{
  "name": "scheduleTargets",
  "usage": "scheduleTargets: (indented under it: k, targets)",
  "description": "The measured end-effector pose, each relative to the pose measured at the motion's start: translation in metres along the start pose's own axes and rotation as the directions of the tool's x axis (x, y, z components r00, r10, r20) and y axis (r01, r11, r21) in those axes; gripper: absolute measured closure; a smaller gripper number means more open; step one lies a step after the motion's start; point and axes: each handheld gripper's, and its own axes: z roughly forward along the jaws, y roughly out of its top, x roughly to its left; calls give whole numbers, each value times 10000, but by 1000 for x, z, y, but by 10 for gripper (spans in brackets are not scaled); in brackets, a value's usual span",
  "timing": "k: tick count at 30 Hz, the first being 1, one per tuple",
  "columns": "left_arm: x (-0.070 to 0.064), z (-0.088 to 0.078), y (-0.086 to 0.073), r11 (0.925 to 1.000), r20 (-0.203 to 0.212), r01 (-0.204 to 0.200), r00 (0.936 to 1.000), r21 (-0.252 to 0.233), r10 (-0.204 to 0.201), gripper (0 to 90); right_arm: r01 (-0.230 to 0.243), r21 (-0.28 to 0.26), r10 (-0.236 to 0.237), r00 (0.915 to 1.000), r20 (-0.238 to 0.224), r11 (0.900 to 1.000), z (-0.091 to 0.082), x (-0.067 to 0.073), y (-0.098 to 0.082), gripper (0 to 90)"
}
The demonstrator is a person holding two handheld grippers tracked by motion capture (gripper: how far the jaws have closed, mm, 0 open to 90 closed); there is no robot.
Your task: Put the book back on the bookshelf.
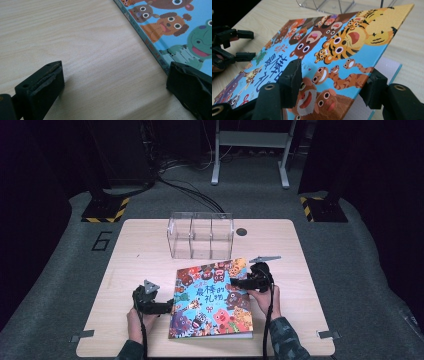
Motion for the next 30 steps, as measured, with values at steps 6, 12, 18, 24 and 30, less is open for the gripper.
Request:
scheduleTargets:
  k: [6, 12, 18, 24, 30]
  targets:
    - [0, 0, 0, 10000, 0, 1, 10000, -1, -1, 11, 262, -321, -264, 9996, -38, 9991, -4, 4, 3, 435]
    - [0, 0, 0, 10000, 0, -1, 10000, 1, 1, 11, 180, -416, -183, 9998, -57, 9990, -4, 3, 3, 454]
    - [0, 0, 0, 10000, 2, -2, 10000, 0, 2, 11, -131, -591, 131, 9999, -9, 9982, -4, 4, 2, 474]
    - [0, 0, 0, 10000, 2, 0, 10000, -3, 0, 11, -186, -614, 187, 9998, 8, 9979, -1, 3, 3, 470]
    - [0, 0, 0, 10000, 10, -3, 10000, -4, 3, 11, -201, -419, 196, 9998, -107, 9989, 6, 6, 7, 449]
